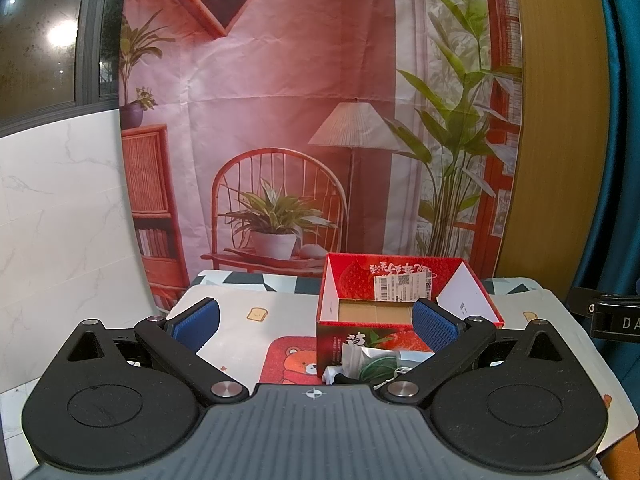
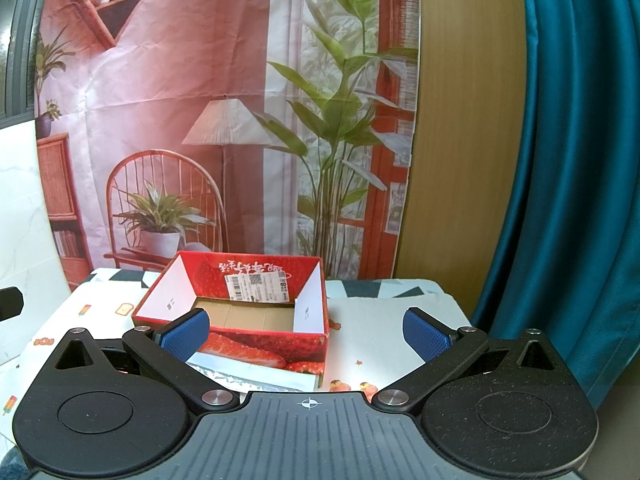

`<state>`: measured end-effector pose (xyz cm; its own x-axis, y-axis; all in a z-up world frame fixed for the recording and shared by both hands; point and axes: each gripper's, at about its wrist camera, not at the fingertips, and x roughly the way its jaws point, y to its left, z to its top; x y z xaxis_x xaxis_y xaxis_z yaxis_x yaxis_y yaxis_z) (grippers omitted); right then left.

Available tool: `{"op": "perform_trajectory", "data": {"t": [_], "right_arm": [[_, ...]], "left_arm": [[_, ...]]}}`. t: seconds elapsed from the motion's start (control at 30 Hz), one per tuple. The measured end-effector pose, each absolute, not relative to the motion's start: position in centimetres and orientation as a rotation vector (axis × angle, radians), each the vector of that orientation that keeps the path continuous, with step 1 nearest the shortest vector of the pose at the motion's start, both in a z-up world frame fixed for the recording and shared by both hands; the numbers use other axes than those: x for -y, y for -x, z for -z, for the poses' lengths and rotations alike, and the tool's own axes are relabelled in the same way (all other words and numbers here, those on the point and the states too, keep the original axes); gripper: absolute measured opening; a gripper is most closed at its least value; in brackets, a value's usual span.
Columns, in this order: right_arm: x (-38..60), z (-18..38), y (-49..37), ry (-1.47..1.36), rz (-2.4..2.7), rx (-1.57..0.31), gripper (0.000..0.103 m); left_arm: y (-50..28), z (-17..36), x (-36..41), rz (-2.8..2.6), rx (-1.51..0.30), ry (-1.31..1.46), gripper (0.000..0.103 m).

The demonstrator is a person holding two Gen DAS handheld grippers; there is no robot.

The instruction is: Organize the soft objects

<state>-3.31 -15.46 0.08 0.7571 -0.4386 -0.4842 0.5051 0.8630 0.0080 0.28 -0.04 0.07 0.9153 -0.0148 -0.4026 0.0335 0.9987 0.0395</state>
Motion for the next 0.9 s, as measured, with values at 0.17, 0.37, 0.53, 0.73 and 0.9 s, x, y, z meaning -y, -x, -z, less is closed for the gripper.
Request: {"op": "perform_trajectory", "data": {"t": [0.17, 0.37, 0.53, 0.73, 0.9], "right_arm": [[15.45, -0.09, 3.34, -0.141, 0.517, -0.491, 0.103], [15.43, -0.1, 3.44, -0.142, 0.518, -0.49, 0.103], [15.48, -0.05, 3.17, -0.14, 0.517, -0.492, 0.103], [15.49, -0.1, 3.16, -0.141, 0.516, -0.493, 0.103], [15.39, -0.16, 3.26, -0.14, 0.514, -0.494, 0.103]], "left_arm": [[-0.23, -0.11, -0.05, 0.026, -0.415, -0.047, 0.103], [-0.1, -0.04, -0.17, 0.025, -0.414, -0.046, 0.103], [-0.16, -0.01, -0.12, 0.027, -0.417, -0.048, 0.103], [-0.14, 0.03, -0.1, 0.027, -0.418, -0.048, 0.103], [-0.11, 0.07, -0.1, 0.027, -0.418, -0.047, 0.103]]}}
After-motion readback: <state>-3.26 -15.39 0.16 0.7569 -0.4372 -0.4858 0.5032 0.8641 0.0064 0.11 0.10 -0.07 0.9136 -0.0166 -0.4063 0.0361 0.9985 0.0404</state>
